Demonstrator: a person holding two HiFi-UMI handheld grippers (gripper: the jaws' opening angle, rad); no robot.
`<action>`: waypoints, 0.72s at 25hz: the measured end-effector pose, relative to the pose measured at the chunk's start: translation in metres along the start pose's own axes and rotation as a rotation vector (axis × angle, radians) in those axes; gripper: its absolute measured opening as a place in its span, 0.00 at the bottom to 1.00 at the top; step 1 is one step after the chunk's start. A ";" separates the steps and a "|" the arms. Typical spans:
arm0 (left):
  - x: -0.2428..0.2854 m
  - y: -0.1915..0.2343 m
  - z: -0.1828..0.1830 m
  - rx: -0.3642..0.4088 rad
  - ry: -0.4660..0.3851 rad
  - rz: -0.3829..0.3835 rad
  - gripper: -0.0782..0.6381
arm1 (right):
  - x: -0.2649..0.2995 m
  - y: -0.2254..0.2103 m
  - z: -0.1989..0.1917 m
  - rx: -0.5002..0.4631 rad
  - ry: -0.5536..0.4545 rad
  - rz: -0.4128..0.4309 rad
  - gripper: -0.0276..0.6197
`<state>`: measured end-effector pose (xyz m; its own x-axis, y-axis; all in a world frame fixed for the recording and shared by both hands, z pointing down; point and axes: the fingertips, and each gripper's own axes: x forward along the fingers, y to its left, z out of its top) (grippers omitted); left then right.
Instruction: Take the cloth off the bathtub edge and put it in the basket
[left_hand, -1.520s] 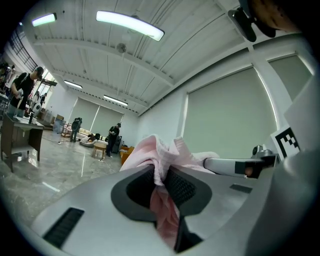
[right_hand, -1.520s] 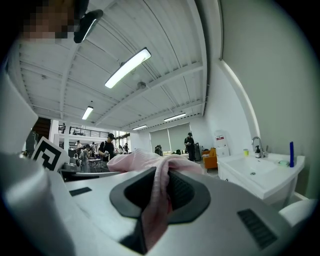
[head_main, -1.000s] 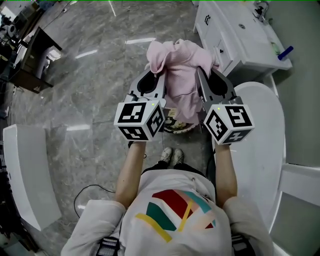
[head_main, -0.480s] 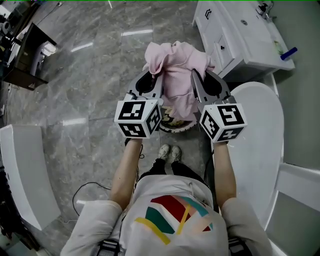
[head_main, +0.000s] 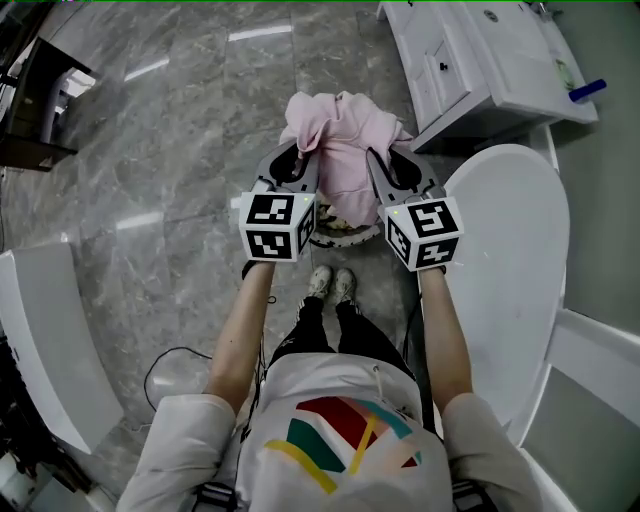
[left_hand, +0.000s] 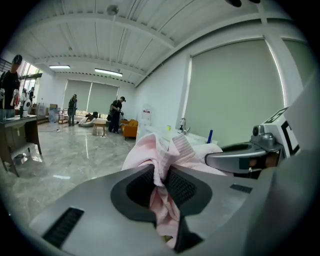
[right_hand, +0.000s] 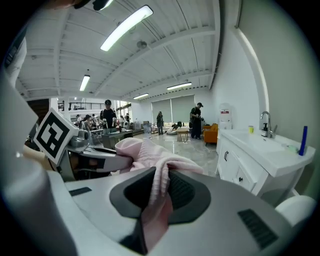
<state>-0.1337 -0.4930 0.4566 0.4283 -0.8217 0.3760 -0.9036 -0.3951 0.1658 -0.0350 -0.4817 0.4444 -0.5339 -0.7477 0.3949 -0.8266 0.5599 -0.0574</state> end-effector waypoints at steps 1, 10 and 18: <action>0.004 0.001 -0.010 -0.005 0.021 -0.001 0.21 | 0.004 -0.001 -0.011 0.002 0.019 -0.005 0.15; 0.018 0.001 -0.089 -0.042 0.192 -0.002 0.21 | 0.016 0.001 -0.090 0.132 0.151 -0.015 0.15; 0.022 -0.011 -0.118 -0.021 0.249 -0.029 0.20 | 0.017 0.000 -0.137 0.183 0.259 -0.031 0.15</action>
<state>-0.1156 -0.4585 0.5710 0.4405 -0.6827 0.5830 -0.8920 -0.4062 0.1982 -0.0195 -0.4460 0.5765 -0.4641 -0.6346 0.6180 -0.8726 0.4473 -0.1960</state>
